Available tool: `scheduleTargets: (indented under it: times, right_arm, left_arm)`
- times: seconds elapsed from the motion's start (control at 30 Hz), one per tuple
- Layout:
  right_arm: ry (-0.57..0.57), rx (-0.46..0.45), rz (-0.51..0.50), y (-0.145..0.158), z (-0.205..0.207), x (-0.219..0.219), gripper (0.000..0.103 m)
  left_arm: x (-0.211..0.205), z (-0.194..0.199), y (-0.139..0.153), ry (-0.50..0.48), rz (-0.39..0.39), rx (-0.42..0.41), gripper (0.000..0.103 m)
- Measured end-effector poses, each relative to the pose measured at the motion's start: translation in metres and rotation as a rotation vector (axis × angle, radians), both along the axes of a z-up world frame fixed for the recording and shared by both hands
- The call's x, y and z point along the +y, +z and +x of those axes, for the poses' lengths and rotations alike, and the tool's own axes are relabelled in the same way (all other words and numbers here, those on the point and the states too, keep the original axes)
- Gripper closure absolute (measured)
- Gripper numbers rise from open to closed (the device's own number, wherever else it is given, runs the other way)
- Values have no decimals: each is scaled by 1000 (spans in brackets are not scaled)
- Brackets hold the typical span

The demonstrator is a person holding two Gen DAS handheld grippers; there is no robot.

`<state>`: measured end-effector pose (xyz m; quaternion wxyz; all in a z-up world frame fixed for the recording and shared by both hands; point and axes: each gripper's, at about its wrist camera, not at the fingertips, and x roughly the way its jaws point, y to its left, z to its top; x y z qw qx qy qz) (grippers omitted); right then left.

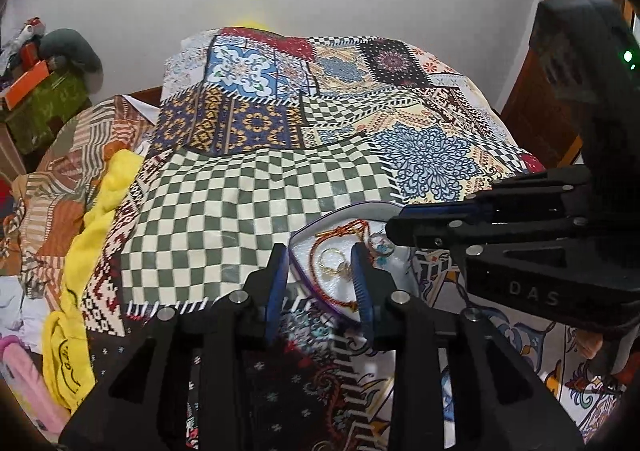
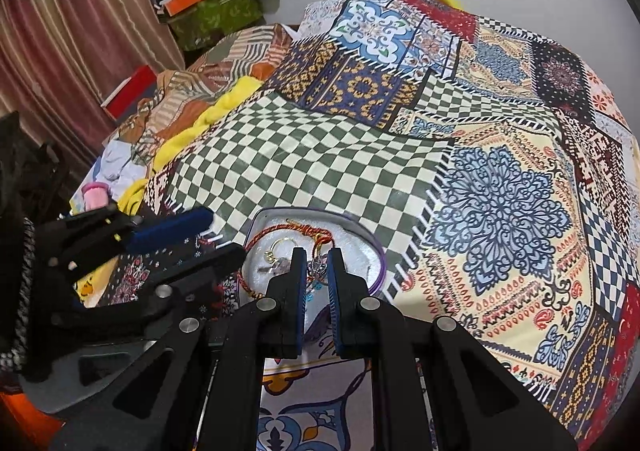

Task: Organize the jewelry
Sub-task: 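Lift both open tools from the tin toward the remaining rings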

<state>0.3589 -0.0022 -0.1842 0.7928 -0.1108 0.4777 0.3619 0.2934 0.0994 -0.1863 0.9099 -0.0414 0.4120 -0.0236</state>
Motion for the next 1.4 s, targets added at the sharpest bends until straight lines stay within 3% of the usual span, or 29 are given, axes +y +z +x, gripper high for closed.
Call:
scheduleTargets:
  times: [0.33,0.53,1.0,1.4]
  right_arm:
    - [30,-4,-53,-5,-10,6,92]
    - [29,-71,-65,7,-25,3,69]
    - [-22,-163,-32,43,-56,-29,69]
    - [-119,-184,14,62,-70,-92,69]
  left_arm:
    - [13,-13,-7,34,3,32,71]
    - [17,-23,-5,49,-7,38,71]
    - [-5,-54,26,19,11,-2,68]
    - [-58,-62,43,-60,13,-26,65]
